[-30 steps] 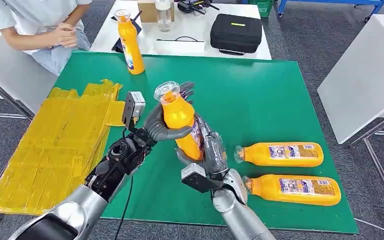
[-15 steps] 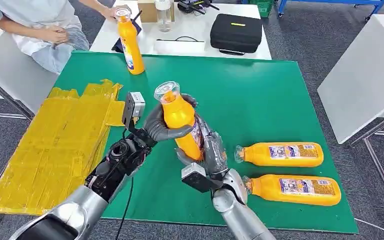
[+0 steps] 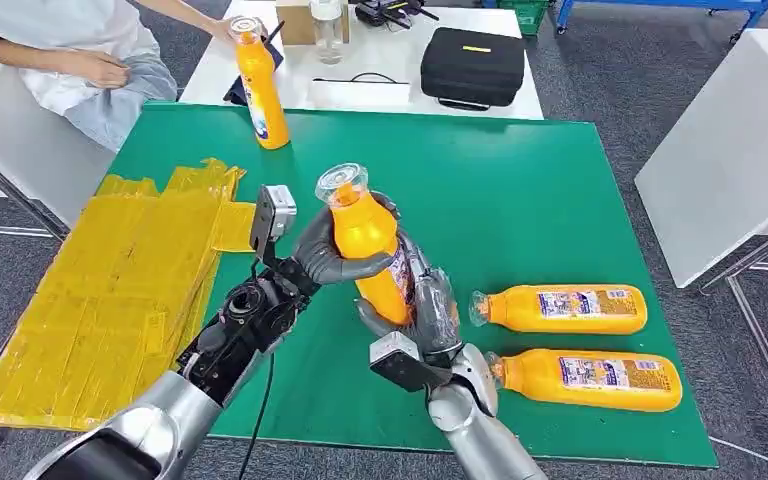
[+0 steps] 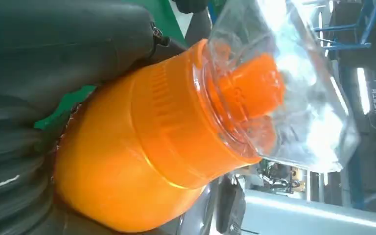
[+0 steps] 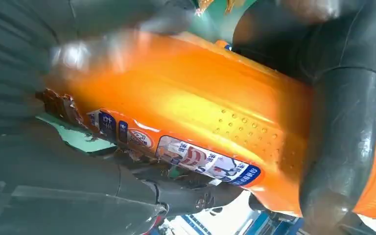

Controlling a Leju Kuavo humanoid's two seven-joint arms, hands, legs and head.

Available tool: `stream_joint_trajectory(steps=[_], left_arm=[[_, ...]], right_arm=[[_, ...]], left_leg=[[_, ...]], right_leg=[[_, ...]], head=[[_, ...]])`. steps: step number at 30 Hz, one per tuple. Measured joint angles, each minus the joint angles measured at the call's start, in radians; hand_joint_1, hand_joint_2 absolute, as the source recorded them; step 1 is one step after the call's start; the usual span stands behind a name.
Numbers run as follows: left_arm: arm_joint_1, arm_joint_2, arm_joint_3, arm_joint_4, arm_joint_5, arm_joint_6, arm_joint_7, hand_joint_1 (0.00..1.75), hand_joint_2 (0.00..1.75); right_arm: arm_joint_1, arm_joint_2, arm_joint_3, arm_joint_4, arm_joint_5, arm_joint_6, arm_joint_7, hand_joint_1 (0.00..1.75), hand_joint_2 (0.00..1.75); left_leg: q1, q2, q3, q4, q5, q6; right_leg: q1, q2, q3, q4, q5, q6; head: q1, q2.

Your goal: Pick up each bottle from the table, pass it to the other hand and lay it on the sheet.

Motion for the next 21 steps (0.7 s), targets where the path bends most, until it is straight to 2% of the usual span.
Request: stream_joint_trajectory(steps=[6, 12, 13, 19, 20, 21], left_arm=[[-0.007, -0.002, 0.000, 0.002, -0.025, 0.060, -0.003, 1.75, 1.75], [-0.019, 0.008, 0.049, 0.007, -0.172, 0.328, -0.013, 1.75, 1.75], [-0.027, 0.013, 0.068, 0.014, -0.184, 0.352, -0.016, 1.75, 1.75], [-0.052, 0.038, 0.127, 0.056, -0.524, 0.756, -0.044, 1.75, 1.75], [-0.054, 0.041, 0.130, 0.059, -0.581, 0.801, -0.034, 1.75, 1.75], [-0.056, 0.046, 0.135, 0.062, -0.616, 0.827, -0.028, 1.75, 1.75]], right_arm=[[0.016, -0.005, -0.002, -0.034, -0.023, 0.002, 0.015, 0.00, 1.75], [0.056, -0.031, -0.009, -0.159, -0.096, 0.087, 0.091, 0.00, 1.75], [0.060, -0.036, -0.010, -0.180, -0.106, 0.094, 0.100, 0.00, 0.00], [0.103, -0.083, -0.026, -0.338, -0.123, 0.096, 0.140, 0.00, 0.00], [0.110, -0.090, -0.032, -0.365, -0.124, 0.095, 0.146, 0.00, 1.75], [0.115, -0.098, -0.038, -0.390, -0.127, 0.095, 0.149, 0.00, 1.75]], left_leg=[[0.000, 0.000, 0.000, 0.000, 0.000, 0.000], [0.000, 0.000, 0.000, 0.000, 0.000, 0.000], [0.000, 0.000, 0.000, 0.000, 0.000, 0.000], [0.000, 0.000, -0.001, 0.000, 0.000, 0.000], [0.000, -0.001, -0.001, 0.000, 0.000, 0.000], [0.000, -0.001, -0.001, 0.000, 0.000, 0.000]], right_leg=[[0.000, 0.000, 0.000, 0.000, 0.000, 0.000], [0.000, 0.000, 0.000, 0.000, 0.000, 0.000], [0.000, 0.000, 0.000, 0.000, 0.000, 0.000], [0.000, 0.000, 0.000, 0.000, 0.000, 0.000], [0.000, 0.000, 0.000, 0.000, 0.000, 0.000], [0.000, 0.000, 0.000, 0.000, 0.000, 0.000]], head=[[0.000, 0.000], [0.000, 0.000], [0.000, 0.000], [0.000, 0.000], [0.000, 0.000], [0.000, 0.000]])
